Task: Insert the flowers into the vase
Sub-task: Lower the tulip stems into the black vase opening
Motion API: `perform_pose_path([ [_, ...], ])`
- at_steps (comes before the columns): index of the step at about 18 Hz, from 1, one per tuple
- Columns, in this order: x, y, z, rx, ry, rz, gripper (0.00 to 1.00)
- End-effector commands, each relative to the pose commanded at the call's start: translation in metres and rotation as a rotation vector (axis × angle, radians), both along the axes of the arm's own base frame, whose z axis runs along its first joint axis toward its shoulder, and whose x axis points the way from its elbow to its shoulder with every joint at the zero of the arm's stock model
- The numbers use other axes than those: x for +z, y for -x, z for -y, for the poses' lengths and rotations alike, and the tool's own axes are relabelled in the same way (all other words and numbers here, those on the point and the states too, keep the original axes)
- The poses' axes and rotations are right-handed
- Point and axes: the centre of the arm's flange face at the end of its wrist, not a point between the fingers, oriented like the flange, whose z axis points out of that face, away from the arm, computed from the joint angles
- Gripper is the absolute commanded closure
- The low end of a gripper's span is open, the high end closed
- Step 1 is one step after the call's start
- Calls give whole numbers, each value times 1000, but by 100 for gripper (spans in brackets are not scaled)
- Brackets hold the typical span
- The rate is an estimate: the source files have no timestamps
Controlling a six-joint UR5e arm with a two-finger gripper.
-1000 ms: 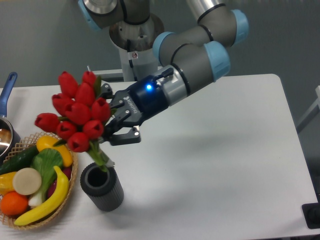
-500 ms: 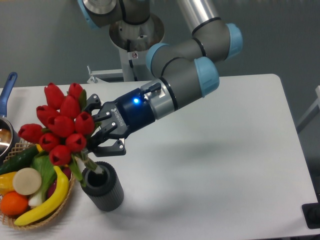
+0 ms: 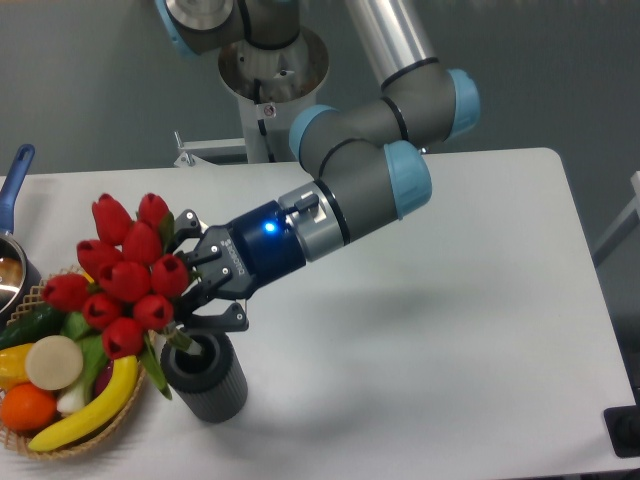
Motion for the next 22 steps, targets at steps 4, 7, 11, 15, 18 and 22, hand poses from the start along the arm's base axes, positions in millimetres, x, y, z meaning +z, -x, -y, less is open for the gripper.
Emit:
perform_pose_path([
  [4, -21, 7, -4, 2, 21, 23, 61],
  [7, -37, 12, -7, 2, 22, 24, 61],
  [11, -50, 18, -3, 13, 38, 38, 60],
  [15, -65, 24, 8, 30, 38, 35, 60],
  [18, -81, 19, 13, 27, 23, 14, 60],
  [22, -89, 18, 14, 27, 30, 16, 60],
])
